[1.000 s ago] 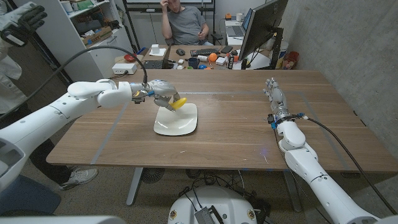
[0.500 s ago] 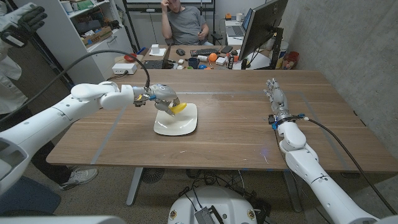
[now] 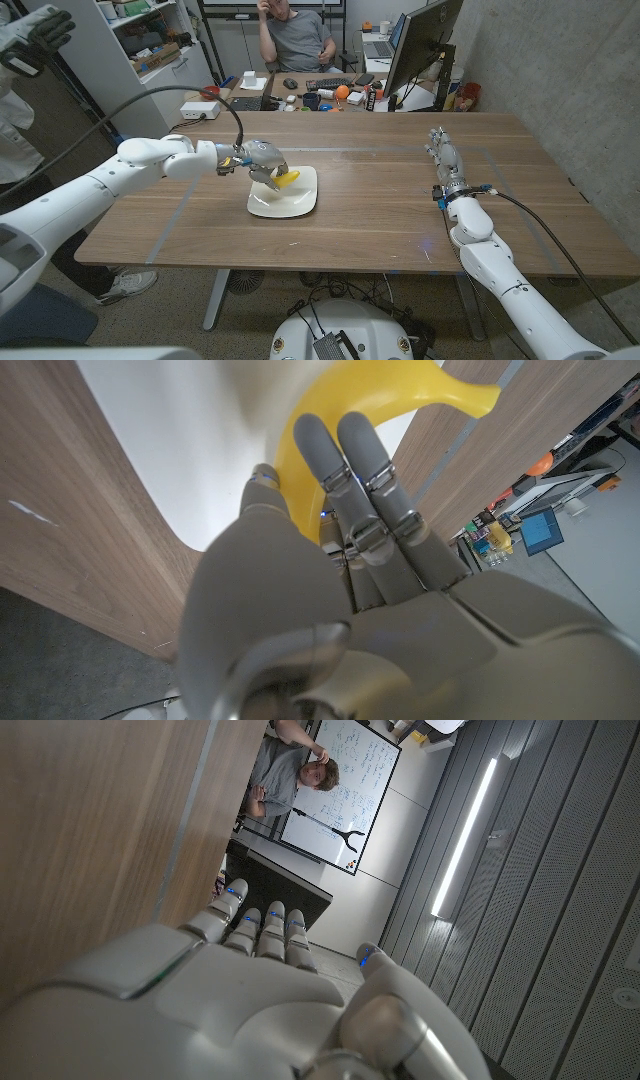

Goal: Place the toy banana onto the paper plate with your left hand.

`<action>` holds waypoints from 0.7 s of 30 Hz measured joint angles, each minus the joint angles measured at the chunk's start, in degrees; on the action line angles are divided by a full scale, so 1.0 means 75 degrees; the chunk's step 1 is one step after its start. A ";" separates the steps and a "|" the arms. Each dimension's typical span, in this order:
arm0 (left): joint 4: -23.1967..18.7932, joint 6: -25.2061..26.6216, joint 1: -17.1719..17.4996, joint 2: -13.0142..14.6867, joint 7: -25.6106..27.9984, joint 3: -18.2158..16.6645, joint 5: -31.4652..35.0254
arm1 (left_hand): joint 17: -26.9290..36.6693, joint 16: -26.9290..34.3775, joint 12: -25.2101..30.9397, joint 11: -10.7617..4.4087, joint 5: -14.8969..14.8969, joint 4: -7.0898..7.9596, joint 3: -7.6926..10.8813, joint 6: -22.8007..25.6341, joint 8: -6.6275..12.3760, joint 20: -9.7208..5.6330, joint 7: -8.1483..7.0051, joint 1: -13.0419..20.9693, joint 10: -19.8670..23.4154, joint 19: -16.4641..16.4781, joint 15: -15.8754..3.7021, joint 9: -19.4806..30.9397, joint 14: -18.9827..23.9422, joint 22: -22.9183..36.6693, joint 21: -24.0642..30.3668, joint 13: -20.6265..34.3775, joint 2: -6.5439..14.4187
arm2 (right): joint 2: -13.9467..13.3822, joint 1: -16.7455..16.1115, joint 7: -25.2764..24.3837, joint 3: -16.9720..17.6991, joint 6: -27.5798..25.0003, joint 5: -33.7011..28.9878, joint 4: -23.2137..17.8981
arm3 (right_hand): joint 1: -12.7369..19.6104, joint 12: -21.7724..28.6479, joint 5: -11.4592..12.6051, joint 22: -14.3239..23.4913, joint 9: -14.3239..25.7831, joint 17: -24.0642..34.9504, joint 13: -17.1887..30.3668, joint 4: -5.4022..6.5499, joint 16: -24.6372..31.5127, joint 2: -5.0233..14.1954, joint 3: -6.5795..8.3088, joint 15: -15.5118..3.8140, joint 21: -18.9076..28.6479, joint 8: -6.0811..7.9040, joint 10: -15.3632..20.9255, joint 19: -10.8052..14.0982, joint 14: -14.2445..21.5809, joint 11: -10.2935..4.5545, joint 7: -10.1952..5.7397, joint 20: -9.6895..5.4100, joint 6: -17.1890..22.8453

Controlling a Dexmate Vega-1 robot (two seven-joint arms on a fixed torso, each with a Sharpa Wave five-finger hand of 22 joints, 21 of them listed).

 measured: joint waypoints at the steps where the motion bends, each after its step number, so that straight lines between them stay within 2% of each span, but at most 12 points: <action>1: 0.0000 0.0003 -0.0001 -0.0001 -0.0007 0.0014 0.0012 | 0.0000 0.0000 0.0000 -0.0008 0.0000 0.0000 0.0000 0.0000 0.0000 -0.0001 0.0000 0.0000 -0.0008 -0.0001 -0.0017 0.0000 -0.0017 0.0000 0.0000 0.0006 0.0000 | -0.0001 -0.0004 0.0000 0.0002 0.0001 0.0004 0.0000 | 0.0000 0.0000 0.0000 0.0000 0.0000 0.0000 0.0000 0.0000 0.0000 0.0000 0.0000 0.0000 0.0000 0.0000 0.0000 0.0000 0.0000 0.0000 0.0000 0.0000 0.0000; 8: -0.0001 0.0038 -0.0011 -0.0005 -0.0059 0.0071 0.0085 | 0.0000 -0.0015 -0.0061 -0.0007 -0.0003 0.0000 0.0000 0.0000 -0.0028 0.0028 0.0000 0.0000 -0.0008 -0.0055 -0.0026 0.0000 -0.0025 0.0001 -0.0028 0.0016 0.0000 | -0.0013 -0.0033 0.0000 0.0011 0.0006 0.0017 -0.0024 | 0.0000 0.0000 0.0000 0.0000 0.0000 0.0000 0.0000 0.0000 0.0000 0.0000 0.0000 0.0000 0.0000 0.0000 0.0000 0.0000 0.0000 0.0000 -0.0042 0.0000 0.0042; 15: -0.0055 0.0061 -0.0025 0.0006 -0.0162 0.0114 0.0150 | -0.0019 -0.0133 -0.0163 -0.0131 -0.0016 0.0031 -0.0031 0.0003 -0.0177 0.0095 -0.0003 0.0001 -0.0132 -0.0207 -0.0003 -0.0001 -0.0197 -0.0036 -0.0116 -0.0042 -0.0001 | -0.0029 -0.0070 0.0004 0.0025 0.0008 0.0039 -0.0073 | 0.0000 0.0000 0.0000 0.0000 0.0000 0.0000 0.0000 0.0000 0.0000 0.0000 0.0000 0.0000 0.0000 0.0000 0.0000 0.0000 0.0000 0.0000 -0.0042 0.0000 0.0042; 21: -0.0177 0.0161 -0.0023 0.0057 -0.0161 0.0155 0.0368 | -0.0146 -0.0398 -0.0311 -0.0310 -0.0022 0.0113 -0.0112 -0.0168 -0.0337 0.0151 -0.0253 0.0003 -0.0310 -0.0373 -0.0026 -0.0024 -0.0474 -0.0036 -0.0291 0.0013 -0.0001 | -0.0038 -0.0122 -0.0027 0.0050 0.0029 0.0042 -0.0133 | 0.0000 0.0000 0.0000 0.0000 0.0000 0.0000 0.0000 0.0000 0.0000 0.0000 0.0000 0.0000 0.0000 0.0000 0.0000 0.0000 0.0000 0.0000 -0.0042 0.0000 0.0042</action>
